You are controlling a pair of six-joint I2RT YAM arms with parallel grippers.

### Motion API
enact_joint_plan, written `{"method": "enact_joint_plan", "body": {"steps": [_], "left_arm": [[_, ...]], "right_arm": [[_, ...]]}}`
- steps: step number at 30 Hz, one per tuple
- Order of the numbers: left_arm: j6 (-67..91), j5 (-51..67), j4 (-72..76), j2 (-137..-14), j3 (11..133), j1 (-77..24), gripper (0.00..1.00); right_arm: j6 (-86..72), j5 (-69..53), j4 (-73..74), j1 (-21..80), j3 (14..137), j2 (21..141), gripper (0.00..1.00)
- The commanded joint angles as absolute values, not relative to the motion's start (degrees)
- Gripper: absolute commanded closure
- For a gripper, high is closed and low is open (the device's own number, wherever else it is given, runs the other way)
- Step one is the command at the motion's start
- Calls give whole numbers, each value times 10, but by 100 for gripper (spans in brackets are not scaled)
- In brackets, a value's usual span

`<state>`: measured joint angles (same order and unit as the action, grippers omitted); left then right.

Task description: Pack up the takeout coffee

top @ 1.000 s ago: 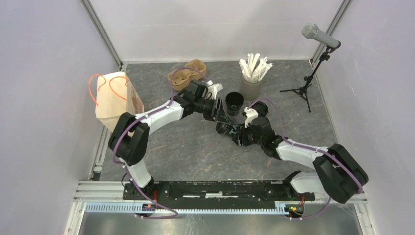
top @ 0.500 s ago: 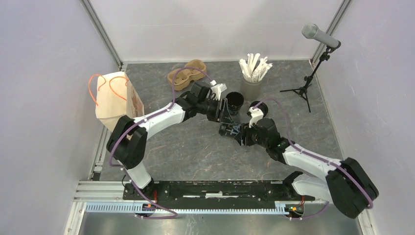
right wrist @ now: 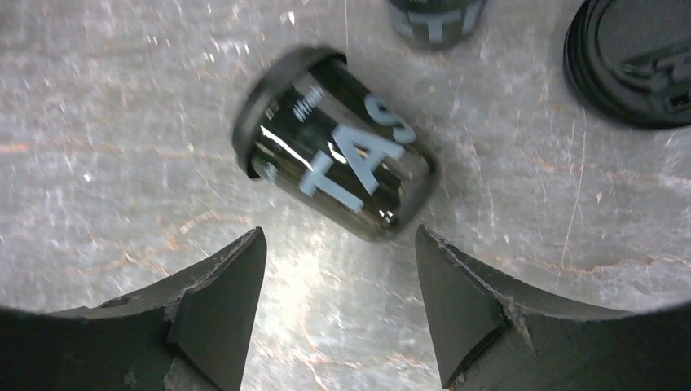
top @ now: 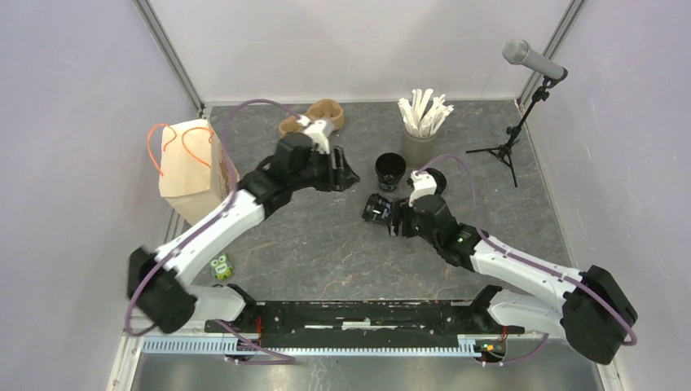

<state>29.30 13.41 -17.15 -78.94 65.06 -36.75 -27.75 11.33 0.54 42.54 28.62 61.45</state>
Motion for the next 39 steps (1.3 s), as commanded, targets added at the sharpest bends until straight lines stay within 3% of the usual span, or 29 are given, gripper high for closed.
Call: {"method": "enact_joint_plan", "body": {"steps": [1, 6, 14, 27, 31, 36, 39], "left_arm": [[281, -47, -236, -622, 630, -365, 35], [246, -105, -320, -474, 599, -365, 31], [188, -120, -414, -337, 544, -365, 26], [171, -110, -410, -289, 499, -366, 26], [170, -112, -410, -287, 499, -366, 26], [172, -120, -410, -280, 498, -366, 26], [172, -123, -409, -282, 497, -366, 26]], "right_arm": [[-342, 278, 43, 488, 383, 662, 26], [-369, 399, 116, 554, 518, 780, 25], [-415, 506, 256, 600, 680, 934, 25], [-420, 527, 322, 607, 753, 1038, 34], [-422, 529, 346, 607, 776, 1064, 41], [-412, 524, 346, 606, 766, 1053, 60], [-402, 524, 339, 605, 747, 1038, 63]]}}
